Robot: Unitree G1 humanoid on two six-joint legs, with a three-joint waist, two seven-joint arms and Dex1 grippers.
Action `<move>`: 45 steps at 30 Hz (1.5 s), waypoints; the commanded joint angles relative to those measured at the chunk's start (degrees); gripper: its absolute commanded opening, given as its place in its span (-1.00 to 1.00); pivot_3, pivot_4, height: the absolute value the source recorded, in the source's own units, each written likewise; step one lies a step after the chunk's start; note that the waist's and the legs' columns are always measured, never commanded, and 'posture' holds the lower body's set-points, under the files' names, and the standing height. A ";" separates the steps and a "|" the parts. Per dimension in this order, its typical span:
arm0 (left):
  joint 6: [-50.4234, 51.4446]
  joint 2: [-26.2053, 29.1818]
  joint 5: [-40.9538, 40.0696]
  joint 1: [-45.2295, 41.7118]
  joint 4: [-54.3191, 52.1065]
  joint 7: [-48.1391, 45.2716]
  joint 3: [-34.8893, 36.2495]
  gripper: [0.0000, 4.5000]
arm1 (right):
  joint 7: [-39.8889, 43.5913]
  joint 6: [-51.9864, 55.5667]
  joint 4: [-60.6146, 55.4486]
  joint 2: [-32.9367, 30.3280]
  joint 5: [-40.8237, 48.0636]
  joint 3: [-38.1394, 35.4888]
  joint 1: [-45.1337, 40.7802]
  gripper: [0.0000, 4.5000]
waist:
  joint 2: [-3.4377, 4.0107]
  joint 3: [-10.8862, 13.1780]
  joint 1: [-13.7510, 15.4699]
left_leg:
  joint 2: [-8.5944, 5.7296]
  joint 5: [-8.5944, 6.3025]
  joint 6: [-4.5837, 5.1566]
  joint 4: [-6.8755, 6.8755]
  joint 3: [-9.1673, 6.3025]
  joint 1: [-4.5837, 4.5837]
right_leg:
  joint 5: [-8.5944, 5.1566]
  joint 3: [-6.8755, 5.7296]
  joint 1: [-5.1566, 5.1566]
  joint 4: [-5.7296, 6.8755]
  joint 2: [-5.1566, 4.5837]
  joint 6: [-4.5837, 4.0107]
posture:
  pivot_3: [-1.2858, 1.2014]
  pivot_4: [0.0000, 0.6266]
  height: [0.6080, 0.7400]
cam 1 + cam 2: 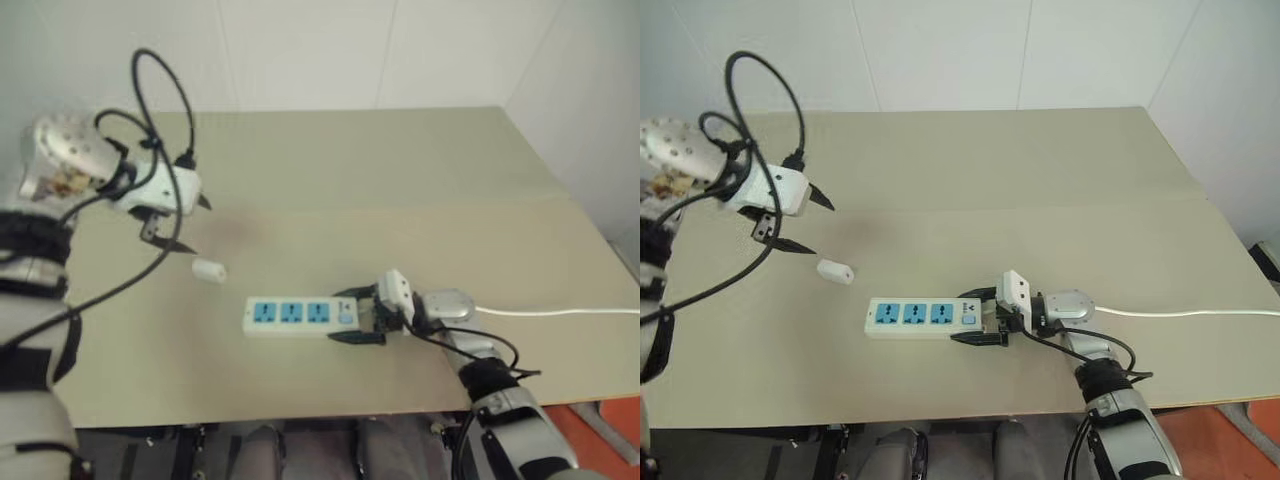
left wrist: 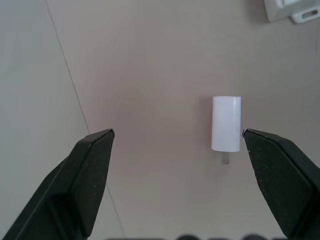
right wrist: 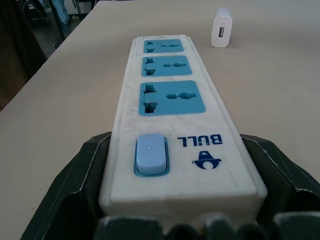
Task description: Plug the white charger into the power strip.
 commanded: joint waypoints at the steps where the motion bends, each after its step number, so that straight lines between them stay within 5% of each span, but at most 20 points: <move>1: -3.39 -0.62 -0.41 -2.81 4.69 -0.34 -5.63 1.00 | -0.30 -0.79 -1.35 0.46 0.49 -0.15 -0.01 0.51 | 0.00 0.00 -0.17 | 0.00 0.00 0.00 0.00 -0.01 0.00 | 0.00 0.01 0.00 0.00 0.00 0.00 | 0.03 -0.52 1.00; 21: -8.69 -6.67 15.57 1.42 9.01 5.64 -6.13 1.00 | -2.21 0.54 -2.76 0.57 0.75 -0.19 0.99 0.51 | -0.04 0.02 -0.21 | -0.01 0.00 0.00 0.06 -0.05 -0.06 | -0.01 -0.01 -0.02 0.03 -0.01 0.02 | 0.03 -0.52 1.00; 45: -4.16 -10.11 16.87 6.97 2.57 4.81 -3.19 1.00 | -0.86 0.25 -2.30 0.42 0.63 0.62 1.34 0.51 | -0.04 0.02 -0.16 | -0.02 0.00 0.00 0.07 -0.05 -0.03 | -0.01 0.00 0.00 0.06 -0.02 0.02 | 0.03 -0.52 1.00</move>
